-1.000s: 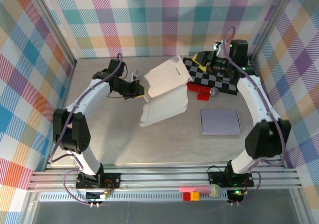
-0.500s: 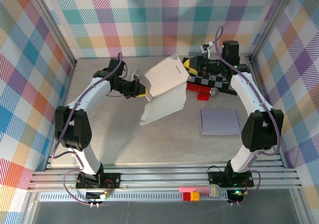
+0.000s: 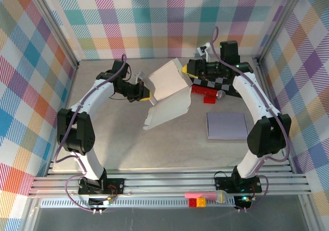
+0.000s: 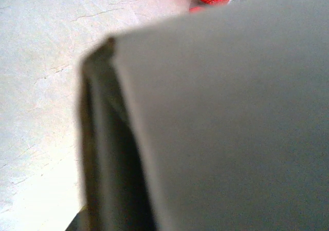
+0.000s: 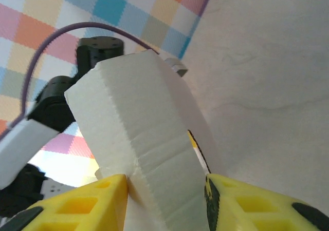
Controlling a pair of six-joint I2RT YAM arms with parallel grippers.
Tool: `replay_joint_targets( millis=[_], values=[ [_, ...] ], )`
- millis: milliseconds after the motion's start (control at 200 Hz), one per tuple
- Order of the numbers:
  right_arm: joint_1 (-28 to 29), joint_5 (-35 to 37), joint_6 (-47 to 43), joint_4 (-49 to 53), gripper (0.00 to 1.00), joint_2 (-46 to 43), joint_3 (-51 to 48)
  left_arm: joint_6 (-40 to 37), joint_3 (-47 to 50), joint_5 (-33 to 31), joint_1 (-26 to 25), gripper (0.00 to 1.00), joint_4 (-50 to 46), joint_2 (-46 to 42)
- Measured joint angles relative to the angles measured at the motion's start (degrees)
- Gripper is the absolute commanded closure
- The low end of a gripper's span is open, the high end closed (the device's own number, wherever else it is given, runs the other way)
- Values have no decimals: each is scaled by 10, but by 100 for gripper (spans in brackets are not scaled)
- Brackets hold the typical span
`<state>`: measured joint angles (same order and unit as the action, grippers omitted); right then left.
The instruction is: Fold the paper box
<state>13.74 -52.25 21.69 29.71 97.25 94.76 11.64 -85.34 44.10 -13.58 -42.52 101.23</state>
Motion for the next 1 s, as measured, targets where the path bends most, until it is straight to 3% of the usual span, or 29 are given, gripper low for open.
replay_joint_targets(
  millis=[665, 820, 1000],
  values=[
    [98, 338, -163, 161, 62, 15, 90, -25, -8, -28, -2, 100, -41, 0],
    [127, 422, -182, 176, 66, 32, 105, -31, -9, -37, -4, 100, -55, 0],
    [153, 518, -197, 195, 80, 57, 129, -38, -10, -46, -6, 100, -65, 0]
  ],
)
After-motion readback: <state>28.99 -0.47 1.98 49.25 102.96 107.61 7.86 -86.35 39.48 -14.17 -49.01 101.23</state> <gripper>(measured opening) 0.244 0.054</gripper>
